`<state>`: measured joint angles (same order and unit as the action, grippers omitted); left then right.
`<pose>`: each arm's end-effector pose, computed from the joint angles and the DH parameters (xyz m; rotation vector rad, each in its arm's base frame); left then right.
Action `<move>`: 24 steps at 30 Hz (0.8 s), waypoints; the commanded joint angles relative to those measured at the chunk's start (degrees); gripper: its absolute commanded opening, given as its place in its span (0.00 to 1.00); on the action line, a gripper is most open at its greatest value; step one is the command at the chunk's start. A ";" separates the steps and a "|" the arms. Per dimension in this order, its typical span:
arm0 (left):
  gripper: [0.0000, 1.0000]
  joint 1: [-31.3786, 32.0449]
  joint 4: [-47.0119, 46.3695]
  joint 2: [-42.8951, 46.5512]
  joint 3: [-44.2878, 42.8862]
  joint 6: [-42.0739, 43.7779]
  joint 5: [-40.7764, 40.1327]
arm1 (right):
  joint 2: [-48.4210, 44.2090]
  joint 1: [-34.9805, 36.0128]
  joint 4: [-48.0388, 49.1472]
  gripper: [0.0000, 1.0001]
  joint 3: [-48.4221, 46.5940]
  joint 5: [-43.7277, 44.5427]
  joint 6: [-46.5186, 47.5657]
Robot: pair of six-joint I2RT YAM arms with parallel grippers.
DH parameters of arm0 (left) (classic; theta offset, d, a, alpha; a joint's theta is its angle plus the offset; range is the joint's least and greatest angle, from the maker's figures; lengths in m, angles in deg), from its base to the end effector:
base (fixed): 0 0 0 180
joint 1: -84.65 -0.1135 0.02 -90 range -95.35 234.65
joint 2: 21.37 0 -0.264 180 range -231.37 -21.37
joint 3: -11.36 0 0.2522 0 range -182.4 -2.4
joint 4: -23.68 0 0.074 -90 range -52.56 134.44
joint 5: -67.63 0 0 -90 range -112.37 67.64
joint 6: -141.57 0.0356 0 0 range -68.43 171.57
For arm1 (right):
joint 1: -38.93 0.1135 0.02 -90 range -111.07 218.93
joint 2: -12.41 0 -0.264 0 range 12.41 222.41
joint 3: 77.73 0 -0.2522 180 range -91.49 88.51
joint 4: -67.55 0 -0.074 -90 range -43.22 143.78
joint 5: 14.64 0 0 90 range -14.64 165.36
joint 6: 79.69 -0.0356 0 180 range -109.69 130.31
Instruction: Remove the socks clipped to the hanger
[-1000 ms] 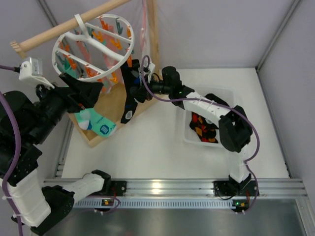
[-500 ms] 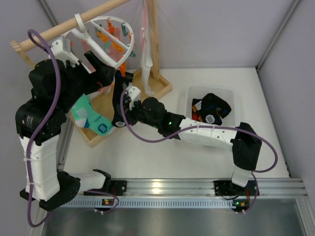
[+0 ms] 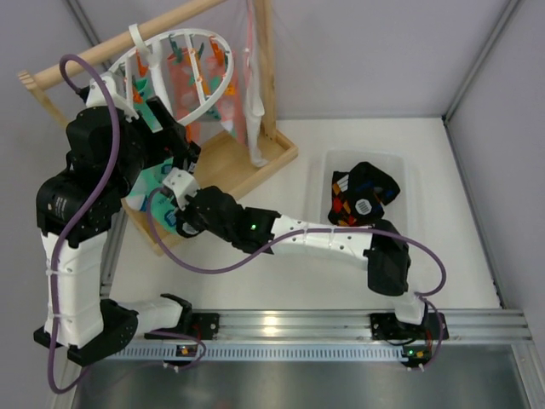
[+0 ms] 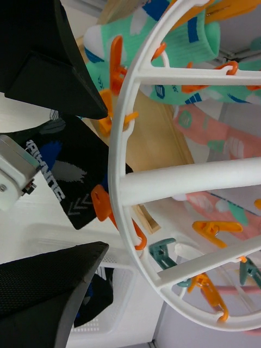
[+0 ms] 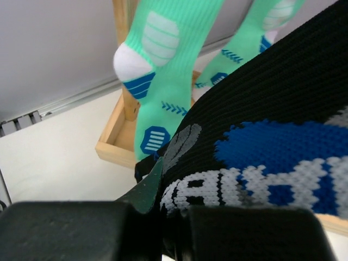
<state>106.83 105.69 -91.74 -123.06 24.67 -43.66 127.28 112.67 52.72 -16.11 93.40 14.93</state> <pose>0.1379 -0.0422 0.5559 -0.3291 1.8400 -0.2426 0.1474 0.4659 0.3473 -0.9462 1.5280 0.5957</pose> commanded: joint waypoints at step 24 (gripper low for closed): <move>0.68 2.61 4.26 -2.23 5.17 5.27 -15.88 | 5.28 2.73 -7.11 0.00 -9.38 0.50 3.20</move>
<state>109.17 109.69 -95.17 -118.30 30.25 -57.59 132.72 114.81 46.21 -23.04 94.71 18.25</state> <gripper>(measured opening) 0.703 0.013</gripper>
